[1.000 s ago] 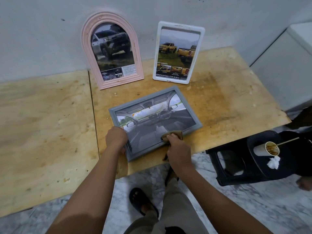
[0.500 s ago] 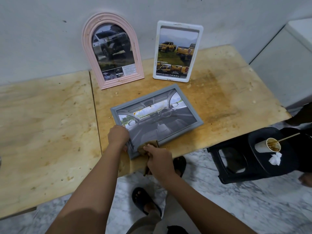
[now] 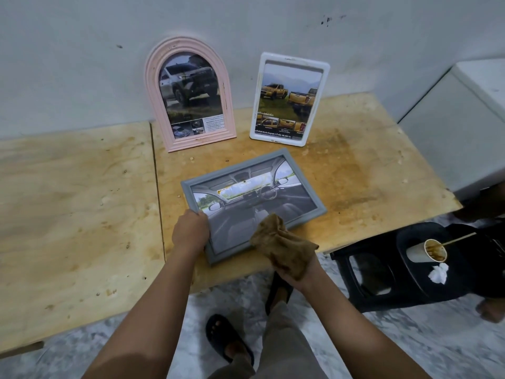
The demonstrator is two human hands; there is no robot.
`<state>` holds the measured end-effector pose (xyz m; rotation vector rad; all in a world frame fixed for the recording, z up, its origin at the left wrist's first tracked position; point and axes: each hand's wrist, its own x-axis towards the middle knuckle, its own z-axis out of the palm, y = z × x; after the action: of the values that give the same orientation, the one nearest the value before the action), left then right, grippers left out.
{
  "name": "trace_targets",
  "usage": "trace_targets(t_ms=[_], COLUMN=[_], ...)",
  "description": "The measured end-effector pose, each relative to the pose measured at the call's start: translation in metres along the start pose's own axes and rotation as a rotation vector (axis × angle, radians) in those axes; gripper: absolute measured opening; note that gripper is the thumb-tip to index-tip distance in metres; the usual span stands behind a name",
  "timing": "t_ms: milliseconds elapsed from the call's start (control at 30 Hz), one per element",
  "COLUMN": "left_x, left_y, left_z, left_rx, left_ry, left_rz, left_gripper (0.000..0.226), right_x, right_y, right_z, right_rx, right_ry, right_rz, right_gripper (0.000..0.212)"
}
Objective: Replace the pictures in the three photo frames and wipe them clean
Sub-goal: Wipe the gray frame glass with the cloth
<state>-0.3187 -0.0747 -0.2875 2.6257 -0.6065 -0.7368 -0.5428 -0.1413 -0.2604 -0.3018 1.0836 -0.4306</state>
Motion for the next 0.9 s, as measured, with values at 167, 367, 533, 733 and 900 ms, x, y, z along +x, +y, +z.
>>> trace_targets(t_ms=[167, 367, 533, 733, 900], left_x=[-0.016, -0.029, -0.027, -0.028, -0.026], left_y=[-0.007, -0.021, -0.034, -0.034, -0.034], left_z=[-0.001, 0.008, 0.028, 0.038, 0.040], left_rx=[0.065, 0.116, 0.072, 0.029, 0.046], left_ry=[0.106, 0.324, 0.338, 0.365, 0.388], left_rz=[0.039, 0.220, 0.284, 0.255, 0.254], left_gripper=[0.036, 0.025, 0.049, 0.061, 0.058], right_x=[0.009, -0.005, -0.001, 0.018, 0.023], right_y=[-0.001, -0.017, -0.003, 0.043, 0.043], right_z=[-0.001, 0.013, 0.040, 0.037, 0.029], right_rx=[0.184, -0.027, -1.068, -1.958, -1.984], right_ry=[-0.289, -0.206, -0.050, -0.142, -0.222], right_rz=[0.110, -0.081, -0.868, -1.394, -1.418], right_gripper=[0.042, 0.032, 0.011, 0.018, 0.018])
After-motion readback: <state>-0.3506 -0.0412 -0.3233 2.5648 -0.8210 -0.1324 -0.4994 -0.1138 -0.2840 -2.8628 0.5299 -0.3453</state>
